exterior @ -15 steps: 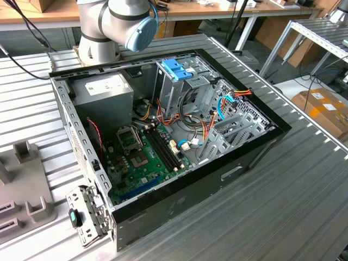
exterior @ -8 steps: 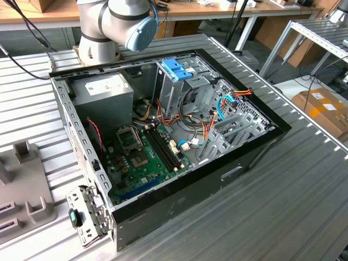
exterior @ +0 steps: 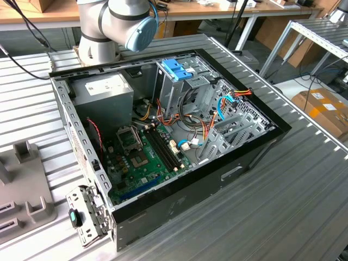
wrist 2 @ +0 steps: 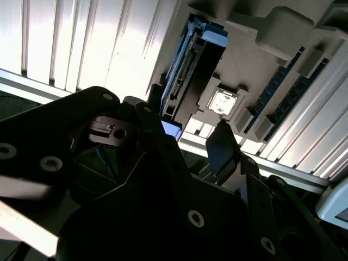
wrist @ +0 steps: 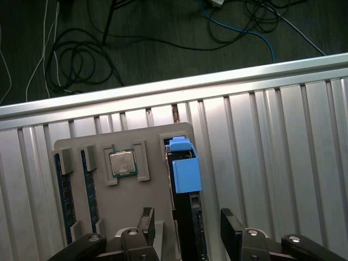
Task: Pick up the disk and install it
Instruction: 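Pick up the disk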
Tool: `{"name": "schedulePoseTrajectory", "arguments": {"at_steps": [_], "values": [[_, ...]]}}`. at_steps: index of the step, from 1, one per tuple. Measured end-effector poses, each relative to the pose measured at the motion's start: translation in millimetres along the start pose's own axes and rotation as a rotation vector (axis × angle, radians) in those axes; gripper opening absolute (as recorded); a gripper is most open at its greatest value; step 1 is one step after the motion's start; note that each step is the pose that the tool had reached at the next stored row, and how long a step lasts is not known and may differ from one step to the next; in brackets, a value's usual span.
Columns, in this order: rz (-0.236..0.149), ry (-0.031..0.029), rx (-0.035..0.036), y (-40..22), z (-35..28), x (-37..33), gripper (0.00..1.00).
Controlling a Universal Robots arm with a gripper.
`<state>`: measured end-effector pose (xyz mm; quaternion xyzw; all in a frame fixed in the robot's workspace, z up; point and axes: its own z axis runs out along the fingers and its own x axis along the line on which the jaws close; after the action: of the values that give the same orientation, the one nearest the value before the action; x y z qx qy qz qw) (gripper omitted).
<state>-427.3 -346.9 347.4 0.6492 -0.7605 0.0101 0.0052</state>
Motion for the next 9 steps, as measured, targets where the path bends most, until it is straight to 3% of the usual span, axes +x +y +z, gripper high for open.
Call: {"name": "schedulePoseTrajectory", "arguments": {"at_steps": [9], "values": [[-0.003,-0.0004,0.0001,0.1,4.2,-0.1,0.6]]}}
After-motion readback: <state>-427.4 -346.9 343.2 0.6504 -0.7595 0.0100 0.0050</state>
